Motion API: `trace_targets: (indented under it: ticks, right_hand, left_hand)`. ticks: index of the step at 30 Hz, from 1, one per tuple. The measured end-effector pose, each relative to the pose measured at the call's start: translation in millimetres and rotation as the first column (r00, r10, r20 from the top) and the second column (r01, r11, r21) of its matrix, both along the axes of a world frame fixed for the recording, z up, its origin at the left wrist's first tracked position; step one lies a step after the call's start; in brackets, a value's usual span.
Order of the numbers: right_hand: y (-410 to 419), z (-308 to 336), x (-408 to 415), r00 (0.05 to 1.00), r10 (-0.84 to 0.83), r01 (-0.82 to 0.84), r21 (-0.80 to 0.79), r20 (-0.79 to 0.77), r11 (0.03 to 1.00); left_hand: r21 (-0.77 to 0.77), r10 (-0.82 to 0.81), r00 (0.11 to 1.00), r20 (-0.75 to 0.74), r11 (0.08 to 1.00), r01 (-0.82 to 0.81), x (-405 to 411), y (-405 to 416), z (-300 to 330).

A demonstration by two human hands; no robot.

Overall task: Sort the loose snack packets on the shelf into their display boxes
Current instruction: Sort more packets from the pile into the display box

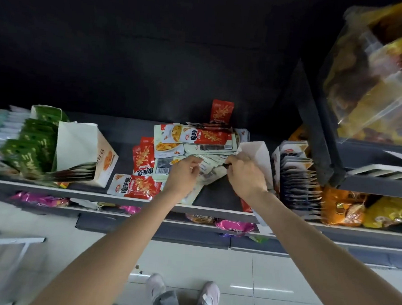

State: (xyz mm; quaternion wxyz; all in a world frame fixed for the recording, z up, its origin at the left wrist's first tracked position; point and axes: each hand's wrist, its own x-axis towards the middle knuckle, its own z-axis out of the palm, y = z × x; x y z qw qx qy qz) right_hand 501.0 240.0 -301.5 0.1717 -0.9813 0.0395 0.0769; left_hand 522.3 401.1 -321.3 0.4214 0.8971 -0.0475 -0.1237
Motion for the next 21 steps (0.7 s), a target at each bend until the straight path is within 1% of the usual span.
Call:
trace_targets:
  ticks: [2, 4, 5, 6, 8, 10, 11, 13, 16, 18, 19, 21]
  right_hand:
    - [26.1, -5.8, 8.9, 0.997, 0.069, -0.068, 0.057, -0.023, 0.996]
    - [53.6, -16.2, 19.1, 0.984, 0.155, -0.146, 0.103, -0.082, 0.984]
    - [67.3, -22.8, 24.3, 0.975, 0.19, -0.176, 0.117, -0.117, 0.977]
    - [80.0, -29.6, 29.0, 0.963, 0.219, -0.2, 0.127, -0.156, 0.971]
    - [101.5, -46.8, 37.3, 0.932, 0.276, -0.25, 0.135, -0.234, 0.959]
    - [117.4, -63.3, 43.9, 0.89, 0.322, -0.297, 0.125, -0.323, 0.947]
    - [123.5, -69.6, 46.0, 0.87, 0.329, -0.311, 0.11, -0.368, 0.944]
    - [132.3, -75.9, 48.6, 0.847, 0.303, -0.31, 0.056, -0.438, 0.949]
    - [139.9, -77.9, 52.1, 0.851, 0.247, -0.29, -0.022, -0.463, 0.957]
    - [143.3, -77.1, 54.1, 0.859, 0.225, -0.273, -0.04, -0.461, 0.961]
    - [144.5, -74.3, 54.6, 0.867, 0.221, -0.264, -0.035, -0.446, 0.964]
    - [146.5, -66.1, 54.7, 0.901, 0.238, -0.242, 0.035, -0.362, 0.97]
  left_hand:
    - [0.064, 0.071, 0.996, 0.049, 0.995, -0.074, 5.5, 31.8, -9.6]
    - [0.143, 0.109, 0.991, 0.082, 0.982, -0.12, 11.4, 61.0, -21.2]
    - [0.205, 0.119, 0.99, 0.07, 0.97, -0.131, 15.1, 74.3, -28.8]
    - [0.286, 0.119, 0.993, 0.023, 0.951, -0.121, 19.1, 87.5, -38.8]
    - [0.445, 0.09, 0.989, -0.121, 0.895, -0.027, 26.0, 112.3, -55.9]
    - [0.528, 0.027, 0.973, -0.227, 0.843, 0.1, 32.4, 133.5, -68.2]
    - [0.557, -0.006, 0.97, -0.244, 0.817, 0.146, 34.4, 141.8, -71.8]
    - [0.628, -0.063, 0.977, -0.201, 0.757, 0.179, 38.5, 153.1, -77.2]
    - [0.681, -0.106, 0.981, -0.159, 0.708, 0.187, 44.1, 160.3, -74.8]
    - [0.726, -0.183, 0.971, -0.152, 0.647, 0.235, 48.3, 162.9, -67.9]
    - [0.741, -0.24, 0.961, -0.14, 0.618, 0.263, 49.5, 163.5, -63.3]
    - [0.723, -0.323, 0.943, -0.086, 0.631, 0.282, 50.7, 162.1, -50.3]
